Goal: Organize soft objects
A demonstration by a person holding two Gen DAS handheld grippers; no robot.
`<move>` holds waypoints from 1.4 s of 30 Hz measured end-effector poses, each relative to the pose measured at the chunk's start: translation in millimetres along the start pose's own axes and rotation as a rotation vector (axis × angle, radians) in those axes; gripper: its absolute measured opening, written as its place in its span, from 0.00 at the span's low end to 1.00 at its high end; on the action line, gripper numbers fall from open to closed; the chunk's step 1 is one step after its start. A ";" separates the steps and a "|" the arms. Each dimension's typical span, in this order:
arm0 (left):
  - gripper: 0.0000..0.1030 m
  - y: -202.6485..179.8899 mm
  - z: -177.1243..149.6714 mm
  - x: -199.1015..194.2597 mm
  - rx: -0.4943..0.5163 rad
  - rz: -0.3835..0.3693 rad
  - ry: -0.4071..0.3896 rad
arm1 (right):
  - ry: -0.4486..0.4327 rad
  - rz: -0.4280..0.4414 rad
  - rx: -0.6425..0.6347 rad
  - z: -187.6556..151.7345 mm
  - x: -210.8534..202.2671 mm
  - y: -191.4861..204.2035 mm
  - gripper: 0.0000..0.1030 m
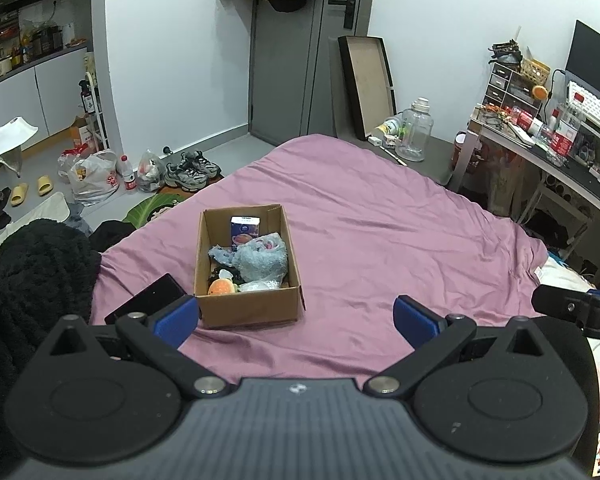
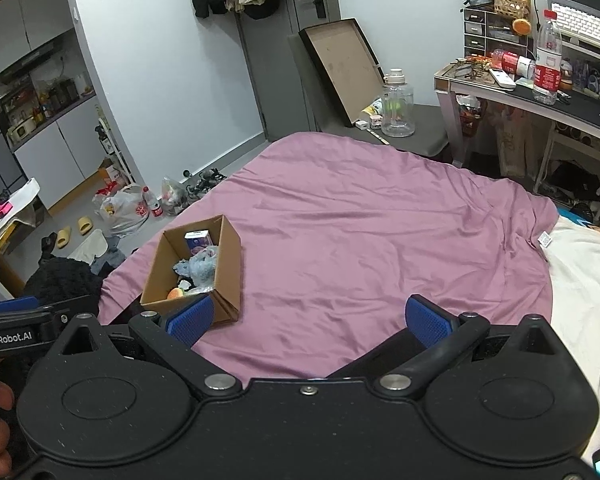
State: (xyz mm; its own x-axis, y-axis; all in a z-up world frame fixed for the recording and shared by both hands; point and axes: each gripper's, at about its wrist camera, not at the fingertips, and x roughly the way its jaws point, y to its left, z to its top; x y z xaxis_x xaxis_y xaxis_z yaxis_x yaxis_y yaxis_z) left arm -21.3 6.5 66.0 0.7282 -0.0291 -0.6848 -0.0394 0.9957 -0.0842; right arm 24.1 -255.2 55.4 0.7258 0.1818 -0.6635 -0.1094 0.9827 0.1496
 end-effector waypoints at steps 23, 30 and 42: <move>1.00 -8.0 -6.8 19.7 0.013 0.008 0.047 | 0.034 0.005 -0.017 -3.7 14.9 -4.9 1.00; 1.00 -7.2 -8.6 19.2 0.006 0.007 0.047 | 0.034 0.006 -0.021 -5.4 15.7 -5.3 1.00; 1.00 -4.4 -9.9 19.4 -0.004 0.001 0.046 | 0.040 -0.005 -0.021 -4.6 16.3 -4.4 1.00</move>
State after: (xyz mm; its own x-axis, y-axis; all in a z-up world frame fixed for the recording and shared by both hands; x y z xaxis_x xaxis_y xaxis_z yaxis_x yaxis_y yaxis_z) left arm -13.7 0.7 45.9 0.6959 -0.0318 -0.7175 -0.0435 0.9953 -0.0863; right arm 33.3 -256.5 40.5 0.6984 0.1779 -0.6933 -0.1207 0.9840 0.1309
